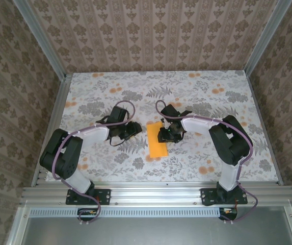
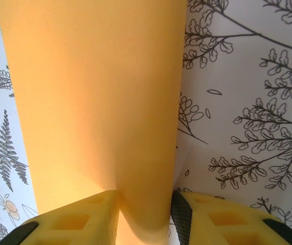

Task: Fold a paper plane with a square sheet of paper (pick it up from the middle)
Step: Fold the square sheet of paper in half at the center of the table, then hold the square sheet of paper at the center of the table.

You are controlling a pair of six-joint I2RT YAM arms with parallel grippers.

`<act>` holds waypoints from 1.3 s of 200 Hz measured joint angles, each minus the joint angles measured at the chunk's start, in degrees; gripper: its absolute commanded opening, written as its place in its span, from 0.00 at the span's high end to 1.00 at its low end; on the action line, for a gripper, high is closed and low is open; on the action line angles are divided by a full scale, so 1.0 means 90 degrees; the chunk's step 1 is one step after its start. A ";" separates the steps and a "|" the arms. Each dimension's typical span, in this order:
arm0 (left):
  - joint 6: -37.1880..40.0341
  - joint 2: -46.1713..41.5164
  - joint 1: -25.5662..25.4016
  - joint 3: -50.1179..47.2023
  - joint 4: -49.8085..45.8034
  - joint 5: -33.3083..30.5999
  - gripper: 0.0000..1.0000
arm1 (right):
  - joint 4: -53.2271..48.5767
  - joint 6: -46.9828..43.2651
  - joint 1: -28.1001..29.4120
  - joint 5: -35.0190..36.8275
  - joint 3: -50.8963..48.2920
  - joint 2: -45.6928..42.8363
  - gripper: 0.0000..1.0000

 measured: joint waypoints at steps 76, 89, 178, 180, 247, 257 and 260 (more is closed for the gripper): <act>0.0024 0.0049 -0.0287 0.0228 0.0034 0.0063 0.59 | -0.0090 0.0032 -0.0015 -0.0044 0.0075 0.0063 0.63; 0.0022 0.0114 -0.0355 0.0257 0.0070 0.0095 0.60 | -0.0097 0.0036 -0.0019 -0.0044 0.0078 0.0070 0.63; 0.0019 0.0631 -0.0670 0.0437 0.0245 0.0338 0.71 | -0.0124 0.0049 -0.0024 -0.0049 0.0107 0.0100 0.63; 0.0017 0.0639 -0.0678 0.0444 0.0245 0.0335 0.71 | -0.0124 0.0049 -0.0024 -0.0049 0.0107 0.0100 0.63; 0.0024 0.0964 -0.0901 0.0855 0.0189 0.0347 0.81 | -0.0155 0.0049 -0.0024 -0.0049 0.0131 0.0117 0.63; 0.0024 0.1020 -0.0901 0.0857 0.0185 0.0350 0.82 | -0.0170 0.0049 -0.0024 -0.0049 0.0143 0.0126 0.63; 0.0024 0.1042 -0.0901 0.0857 0.0177 0.0352 0.82 | -0.0172 0.0049 -0.0024 -0.0049 0.0146 0.0129 0.63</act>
